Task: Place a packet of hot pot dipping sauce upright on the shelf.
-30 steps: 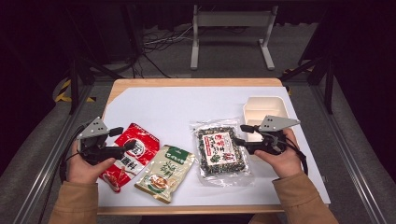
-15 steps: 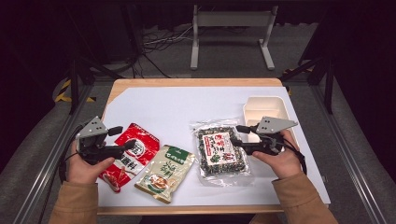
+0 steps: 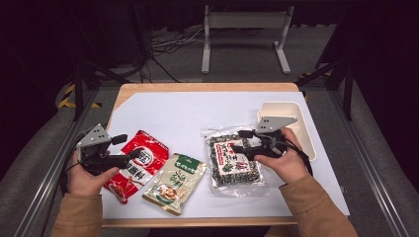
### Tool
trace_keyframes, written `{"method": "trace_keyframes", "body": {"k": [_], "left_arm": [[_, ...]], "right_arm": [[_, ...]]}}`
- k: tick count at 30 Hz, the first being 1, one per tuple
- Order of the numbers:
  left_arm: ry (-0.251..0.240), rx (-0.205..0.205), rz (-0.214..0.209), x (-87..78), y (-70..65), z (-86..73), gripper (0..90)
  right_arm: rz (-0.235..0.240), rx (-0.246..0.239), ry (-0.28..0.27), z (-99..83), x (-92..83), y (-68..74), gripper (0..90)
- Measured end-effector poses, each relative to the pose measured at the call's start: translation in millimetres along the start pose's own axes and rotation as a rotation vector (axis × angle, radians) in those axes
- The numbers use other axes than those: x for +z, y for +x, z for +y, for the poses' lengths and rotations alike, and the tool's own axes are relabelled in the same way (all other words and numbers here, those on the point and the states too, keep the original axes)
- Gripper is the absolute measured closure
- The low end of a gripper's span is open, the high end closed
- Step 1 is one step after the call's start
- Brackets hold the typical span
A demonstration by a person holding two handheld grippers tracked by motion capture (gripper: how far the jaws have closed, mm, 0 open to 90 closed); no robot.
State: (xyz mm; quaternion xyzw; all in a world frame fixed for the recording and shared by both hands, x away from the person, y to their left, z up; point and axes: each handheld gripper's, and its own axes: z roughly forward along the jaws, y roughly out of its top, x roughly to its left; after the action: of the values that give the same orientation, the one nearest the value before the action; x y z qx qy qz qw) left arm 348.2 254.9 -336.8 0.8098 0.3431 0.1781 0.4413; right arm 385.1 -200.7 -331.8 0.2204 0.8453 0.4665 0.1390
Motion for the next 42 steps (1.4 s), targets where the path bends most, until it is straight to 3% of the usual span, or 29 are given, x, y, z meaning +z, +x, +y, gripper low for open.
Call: {"method": "trace_keyframes", "body": {"k": [9,17,29,33,37,42], "left_arm": [[0.001,-0.003,0.002,-0.7,0.3,-1.6,30.9],[0.0,-0.007,-0.001,-3.1,0.0,-2.9,30.9],[0.004,-0.013,-0.004,-1.9,0.3,-4.1,31.0],[0.006,-0.01,-0.01,-1.4,-0.8,-4.1,31.1],[0.009,-0.009,-0.01,-1.3,-0.7,-4.3,31.1],[0.009,-0.011,-0.011,-1.4,-0.5,-4.9,31.2]], "right_arm": [[0.047,-0.021,0.024,30.2,24.7,4.1,41.9],[0.101,-0.009,0.059,40.1,48.0,7.7,41.9],[0.157,0.04,0.132,37.2,88.7,13.2,42.7],[0.174,0.059,0.196,31.1,110.0,16.1,43.0],[0.18,0.058,0.23,28.1,118.8,18.1,43.0],[0.193,0.094,0.281,22.0,131.5,19.9,43.8]]}}
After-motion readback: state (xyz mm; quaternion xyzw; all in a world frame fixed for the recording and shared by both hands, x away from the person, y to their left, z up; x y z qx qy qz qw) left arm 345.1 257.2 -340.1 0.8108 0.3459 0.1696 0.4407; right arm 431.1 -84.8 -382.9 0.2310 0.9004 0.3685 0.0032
